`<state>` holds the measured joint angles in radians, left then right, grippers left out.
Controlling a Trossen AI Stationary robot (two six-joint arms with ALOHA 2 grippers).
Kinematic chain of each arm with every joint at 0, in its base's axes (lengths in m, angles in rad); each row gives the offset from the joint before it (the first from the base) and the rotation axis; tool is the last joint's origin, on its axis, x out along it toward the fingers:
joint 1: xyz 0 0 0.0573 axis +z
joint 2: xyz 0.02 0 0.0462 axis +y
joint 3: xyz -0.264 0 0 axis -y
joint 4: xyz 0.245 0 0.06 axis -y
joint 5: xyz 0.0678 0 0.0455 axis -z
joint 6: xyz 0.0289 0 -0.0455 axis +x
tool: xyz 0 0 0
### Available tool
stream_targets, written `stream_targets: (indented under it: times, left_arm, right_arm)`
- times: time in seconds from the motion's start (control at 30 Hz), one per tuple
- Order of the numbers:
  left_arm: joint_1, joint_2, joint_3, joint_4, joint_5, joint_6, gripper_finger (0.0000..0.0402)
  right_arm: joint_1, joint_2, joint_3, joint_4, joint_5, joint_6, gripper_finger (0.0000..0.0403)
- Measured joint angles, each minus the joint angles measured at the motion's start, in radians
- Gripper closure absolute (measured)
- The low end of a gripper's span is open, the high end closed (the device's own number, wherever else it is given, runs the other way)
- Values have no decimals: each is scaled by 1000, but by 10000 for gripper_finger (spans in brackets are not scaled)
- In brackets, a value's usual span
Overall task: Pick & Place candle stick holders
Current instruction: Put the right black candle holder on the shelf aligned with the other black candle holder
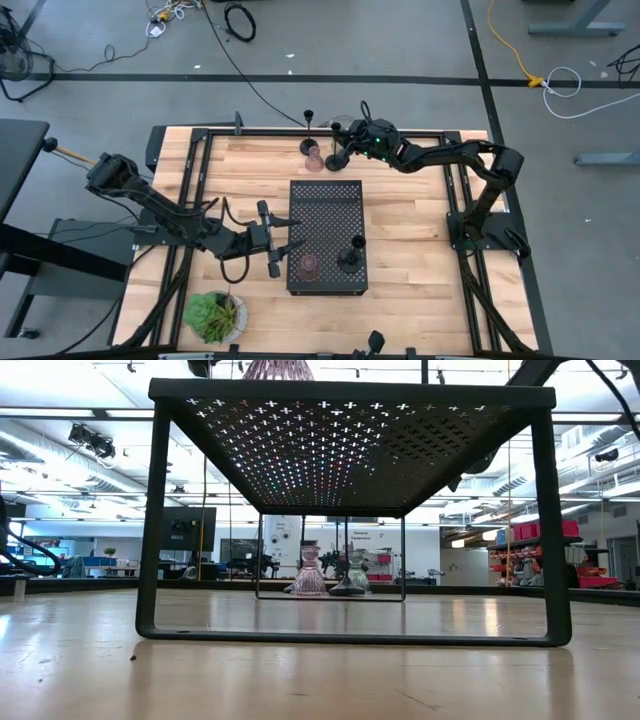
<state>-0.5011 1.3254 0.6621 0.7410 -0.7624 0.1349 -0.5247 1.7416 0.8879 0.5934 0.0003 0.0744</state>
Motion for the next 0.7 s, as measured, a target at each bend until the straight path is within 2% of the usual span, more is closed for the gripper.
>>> stream_targets:
  times: [0.37,0.7]
  left_arm:
    - [0,0,0,-16,0,-2,181]
    - [0,0,0,-23,0,-3,181]
  right_arm:
    - [8,-26,0,3,-16,19,388]
    - [8,-152,0,-47,-16,16,388]
